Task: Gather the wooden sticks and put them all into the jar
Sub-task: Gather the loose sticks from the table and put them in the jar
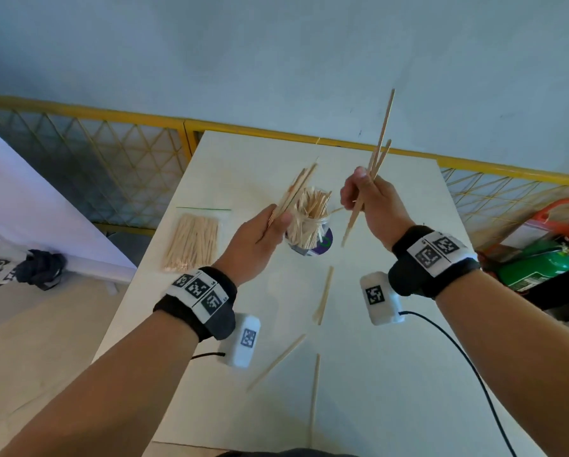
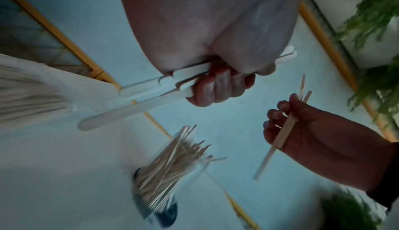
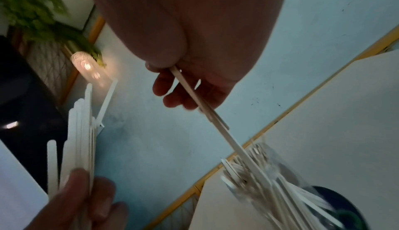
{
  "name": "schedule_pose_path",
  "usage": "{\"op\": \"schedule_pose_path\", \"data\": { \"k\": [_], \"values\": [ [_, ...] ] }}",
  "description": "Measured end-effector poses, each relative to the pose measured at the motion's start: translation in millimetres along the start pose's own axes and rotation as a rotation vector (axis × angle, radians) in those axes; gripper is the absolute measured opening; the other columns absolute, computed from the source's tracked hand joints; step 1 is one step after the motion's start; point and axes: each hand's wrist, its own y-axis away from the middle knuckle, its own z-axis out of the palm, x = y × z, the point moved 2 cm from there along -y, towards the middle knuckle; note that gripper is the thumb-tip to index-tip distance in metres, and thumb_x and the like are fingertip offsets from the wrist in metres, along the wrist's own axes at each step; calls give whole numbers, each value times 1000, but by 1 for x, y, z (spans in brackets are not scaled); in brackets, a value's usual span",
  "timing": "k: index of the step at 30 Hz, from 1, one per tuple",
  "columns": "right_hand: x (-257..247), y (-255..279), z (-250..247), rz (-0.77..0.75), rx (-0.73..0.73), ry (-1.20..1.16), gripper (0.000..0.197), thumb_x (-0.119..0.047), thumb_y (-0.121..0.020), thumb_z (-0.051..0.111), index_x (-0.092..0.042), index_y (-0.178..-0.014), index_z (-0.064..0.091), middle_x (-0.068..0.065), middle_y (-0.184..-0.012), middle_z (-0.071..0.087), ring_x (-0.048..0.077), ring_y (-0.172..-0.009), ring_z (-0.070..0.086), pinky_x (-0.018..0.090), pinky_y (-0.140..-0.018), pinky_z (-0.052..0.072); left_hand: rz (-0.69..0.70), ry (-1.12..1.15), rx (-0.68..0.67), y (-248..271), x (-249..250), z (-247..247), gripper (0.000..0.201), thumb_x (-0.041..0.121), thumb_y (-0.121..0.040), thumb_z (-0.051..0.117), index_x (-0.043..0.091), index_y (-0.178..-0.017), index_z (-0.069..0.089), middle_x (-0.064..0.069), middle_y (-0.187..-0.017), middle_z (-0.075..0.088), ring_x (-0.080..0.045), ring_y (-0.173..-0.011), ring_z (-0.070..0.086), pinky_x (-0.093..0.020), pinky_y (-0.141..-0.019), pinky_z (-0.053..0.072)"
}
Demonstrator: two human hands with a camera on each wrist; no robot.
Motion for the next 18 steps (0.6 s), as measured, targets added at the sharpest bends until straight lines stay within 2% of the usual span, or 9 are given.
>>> {"op": "schedule_pose_path", "data": {
  "k": [3, 7, 8, 10, 11, 13, 15, 17, 18],
  "values": [
    [-7, -38, 0, -61, 83, 31, 41, -46, -93, 31, -27, -63, 53, -5, -77, 47, 9, -75, 43, 22, -76, 34, 64, 45, 35, -23, 12, -3, 26, 47, -97, 40, 44, -72, 47, 15, -57, 41, -4, -51, 36, -21, -52, 31],
    [4, -78, 5, -76, 157, 146, 39, -37, -102, 32, -20, -75, 54, 4, -95, 53, 10, -80, 47, 7, -68, 35, 44, 68, 54, -36, 2, -4, 26, 51, -95, 41, 42, -70, 47, 14, -57, 36, -6, -50, 33, -22, -52, 29],
    [10, -85, 8, -72, 163, 195, 37, -37, -102, 32, -19, -78, 54, 4, -98, 54, 10, -79, 49, 11, -68, 37, 28, 60, 59, -37, -3, -5, 27, 52, -94, 41, 41, -70, 45, 14, -56, 35, -6, -50, 32, -22, -52, 28],
    [27, -95, 18, -31, 118, 290, 37, -38, -101, 34, -18, -79, 57, 5, -103, 55, 11, -71, 51, 27, -70, 44, 2, 34, 66, -38, -12, -6, 28, 52, -95, 40, 40, -70, 42, 13, -57, 34, -8, -50, 29, -24, -52, 27],
    [40, -98, 23, 9, 70, 355, 37, -38, -100, 35, -18, -80, 58, 5, -106, 58, 11, -67, 51, 30, -69, 45, -10, 28, 69, -38, -16, -7, 28, 53, -95, 40, 39, -70, 41, 13, -58, 33, -8, -50, 29, -24, -52, 26],
    [60, -97, 32, 96, -55, 500, 33, -35, -99, 40, -17, -81, 61, 10, -109, 63, 11, -63, 51, 28, -65, 41, -28, 38, 71, -37, -22, -8, 29, 54, -94, 40, 37, -71, 40, 12, -60, 31, -10, -51, 27, -25, -52, 26],
    [73, -92, 37, 163, -160, 757, 35, -39, -98, 40, -15, -81, 59, 13, -104, 64, 19, -77, 57, 30, -71, 42, -45, 60, 71, -37, -27, -10, 29, 56, -92, 41, 38, -70, 40, 12, -60, 30, -10, -51, 26, -25, -51, 25],
    [77, -89, 38, 159, -193, 1066, 47, -47, -97, 34, -10, -89, 62, 11, -103, 61, 27, -99, 55, 38, -88, 40, -55, 63, 72, -38, -31, -12, 29, 56, -92, 41, 38, -70, 40, 13, -59, 31, -9, -50, 26, -24, -51, 25],
    [75, -89, 38, 153, -180, 1125, 51, -49, -97, 31, -10, -91, 64, 9, -101, 59, 27, -103, 53, 40, -92, 39, -54, 61, 71, -39, -32, -13, 28, 55, -93, 41, 38, -70, 40, 13, -58, 31, -9, -50, 26, -23, -51, 25]
  ]
}}
